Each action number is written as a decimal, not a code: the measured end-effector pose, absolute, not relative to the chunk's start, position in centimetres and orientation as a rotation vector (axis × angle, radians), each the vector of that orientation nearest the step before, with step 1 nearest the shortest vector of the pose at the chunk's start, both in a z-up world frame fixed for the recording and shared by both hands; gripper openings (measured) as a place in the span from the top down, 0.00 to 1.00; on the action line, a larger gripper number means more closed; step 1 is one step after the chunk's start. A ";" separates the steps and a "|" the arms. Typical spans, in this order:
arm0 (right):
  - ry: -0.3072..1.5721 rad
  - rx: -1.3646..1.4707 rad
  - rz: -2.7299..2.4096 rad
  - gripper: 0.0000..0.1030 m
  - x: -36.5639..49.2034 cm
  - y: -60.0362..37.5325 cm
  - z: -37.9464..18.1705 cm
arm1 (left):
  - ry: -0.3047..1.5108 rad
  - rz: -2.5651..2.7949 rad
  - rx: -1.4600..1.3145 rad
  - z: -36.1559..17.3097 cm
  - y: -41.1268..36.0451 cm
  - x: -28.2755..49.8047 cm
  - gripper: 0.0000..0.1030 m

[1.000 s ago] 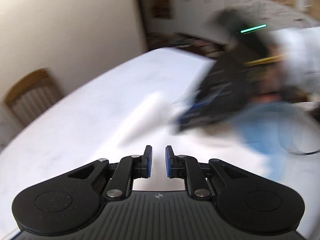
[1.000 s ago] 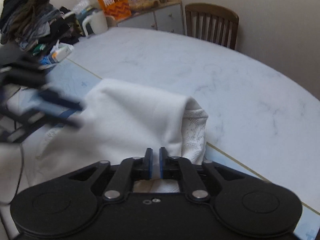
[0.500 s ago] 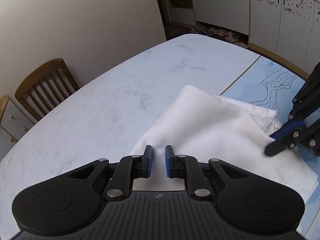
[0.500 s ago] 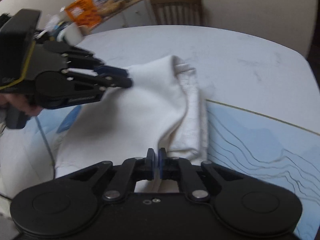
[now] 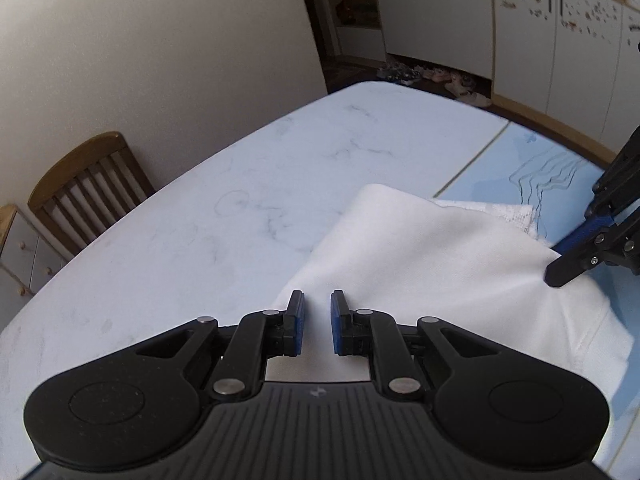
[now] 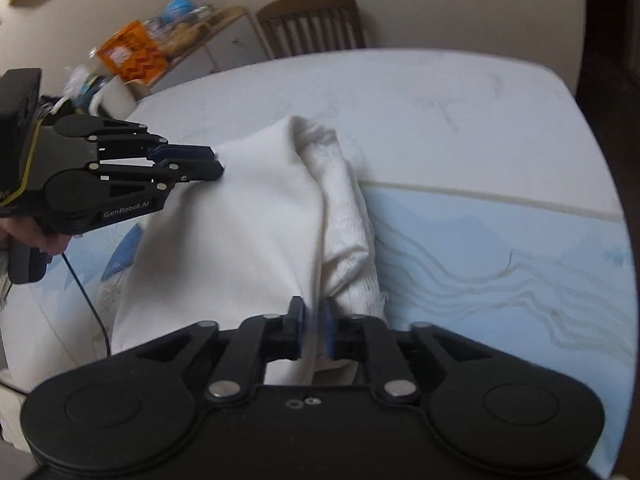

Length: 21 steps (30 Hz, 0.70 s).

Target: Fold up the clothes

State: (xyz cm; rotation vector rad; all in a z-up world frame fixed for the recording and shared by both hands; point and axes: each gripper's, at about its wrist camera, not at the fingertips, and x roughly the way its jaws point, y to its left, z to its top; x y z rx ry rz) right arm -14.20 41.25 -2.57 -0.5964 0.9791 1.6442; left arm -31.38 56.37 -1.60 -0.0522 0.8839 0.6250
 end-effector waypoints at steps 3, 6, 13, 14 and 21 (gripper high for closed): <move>0.926 -0.592 1.680 0.00 -13.8 40.9 -0.9 | 0.859 0.646 -0.139 -0.8 55.9 -34.0 0.80; 0.923 -0.551 1.686 0.00 -13.3 41.0 -0.5 | 0.840 0.666 -0.243 -0.8 55.4 -36.6 0.40; 1.023 -0.564 1.663 0.00 -14.0 44.1 -3.7 | 0.835 0.670 -0.598 -4.8 54.0 -40.1 0.33; 1.039 -0.568 1.648 0.00 -14.0 44.4 -4.3 | 0.827 0.668 -0.654 -5.5 54.0 -40.2 0.32; 1.103 -0.592 1.665 0.00 -15.0 43.7 -6.0 | 0.762 0.677 -0.842 -7.1 54.7 -39.6 0.28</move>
